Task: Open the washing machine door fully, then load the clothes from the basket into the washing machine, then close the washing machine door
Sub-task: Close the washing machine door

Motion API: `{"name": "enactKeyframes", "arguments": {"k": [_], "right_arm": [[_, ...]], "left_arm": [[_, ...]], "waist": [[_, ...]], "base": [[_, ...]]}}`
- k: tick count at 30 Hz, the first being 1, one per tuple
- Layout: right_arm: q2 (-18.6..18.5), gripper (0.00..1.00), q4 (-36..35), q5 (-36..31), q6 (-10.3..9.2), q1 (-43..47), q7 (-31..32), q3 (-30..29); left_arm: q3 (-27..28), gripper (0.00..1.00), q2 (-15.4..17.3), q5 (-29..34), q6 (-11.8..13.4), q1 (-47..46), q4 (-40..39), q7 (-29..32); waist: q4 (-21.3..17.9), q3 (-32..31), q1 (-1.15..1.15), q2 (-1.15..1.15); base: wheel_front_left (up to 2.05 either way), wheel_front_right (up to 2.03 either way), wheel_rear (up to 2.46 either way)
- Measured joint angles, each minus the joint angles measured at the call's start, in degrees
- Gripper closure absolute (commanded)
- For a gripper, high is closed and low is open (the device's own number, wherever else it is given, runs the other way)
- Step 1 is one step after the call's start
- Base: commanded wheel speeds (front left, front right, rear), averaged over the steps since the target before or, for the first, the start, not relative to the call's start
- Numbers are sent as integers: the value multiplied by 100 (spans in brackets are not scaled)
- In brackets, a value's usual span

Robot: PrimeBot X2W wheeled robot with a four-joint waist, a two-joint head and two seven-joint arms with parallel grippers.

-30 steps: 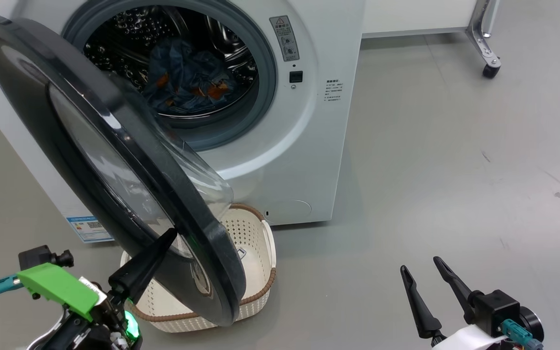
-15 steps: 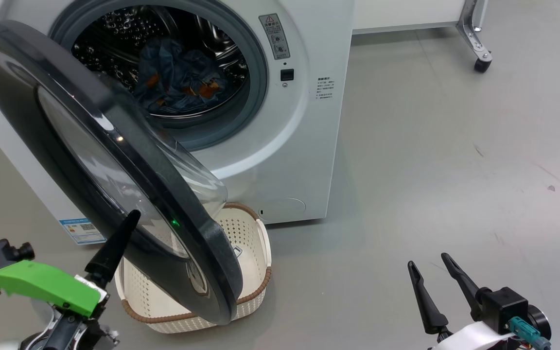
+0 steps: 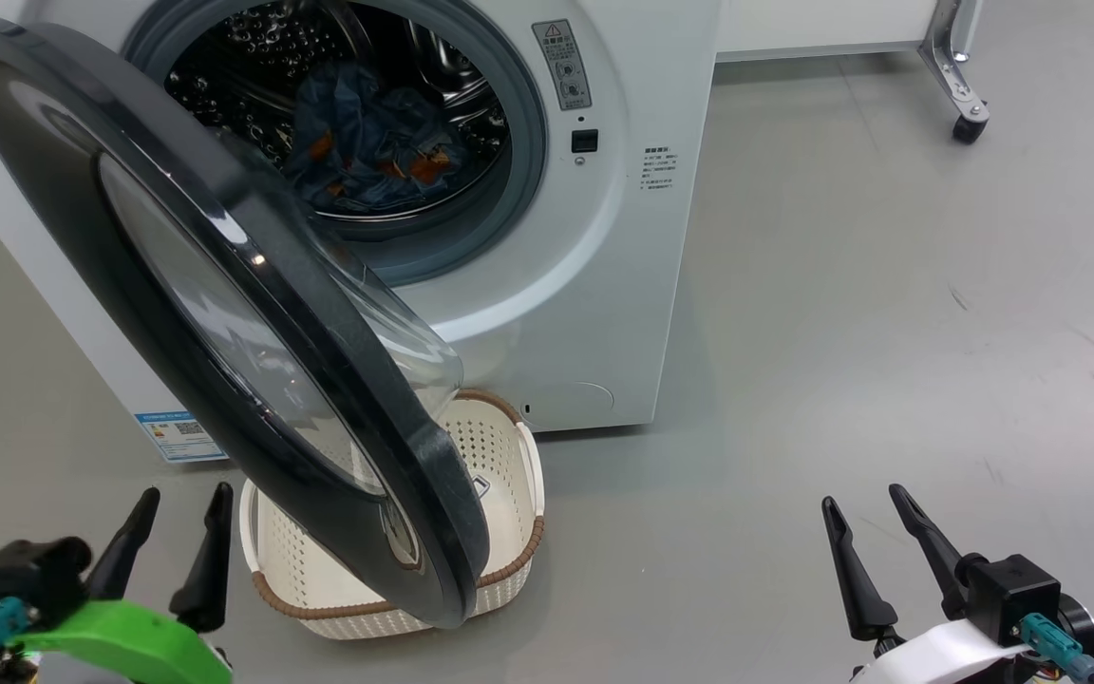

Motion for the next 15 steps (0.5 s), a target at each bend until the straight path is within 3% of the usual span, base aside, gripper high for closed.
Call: {"name": "enactKeyframes", "arguments": {"k": [3,8,15], "right_arm": [[-1,0,-2,-9,0,0,0,-47],[-9,0,3,-65,0,2,0,-125],[-40,0,58,-159,-1,10,0,-357]], "left_arm": [[-342,0,213,879,-18,98,100,-457],[-654,0,30,1406,12,409,572,-1073],[-586,0,-194,1778,450,491,1029,-1929]], "waist": [[44,-10,0,0],[86,-54,0,0],[96,-95,0,0]], "base": [[0,0,0],[0,0,0],[0,0,0]]}}
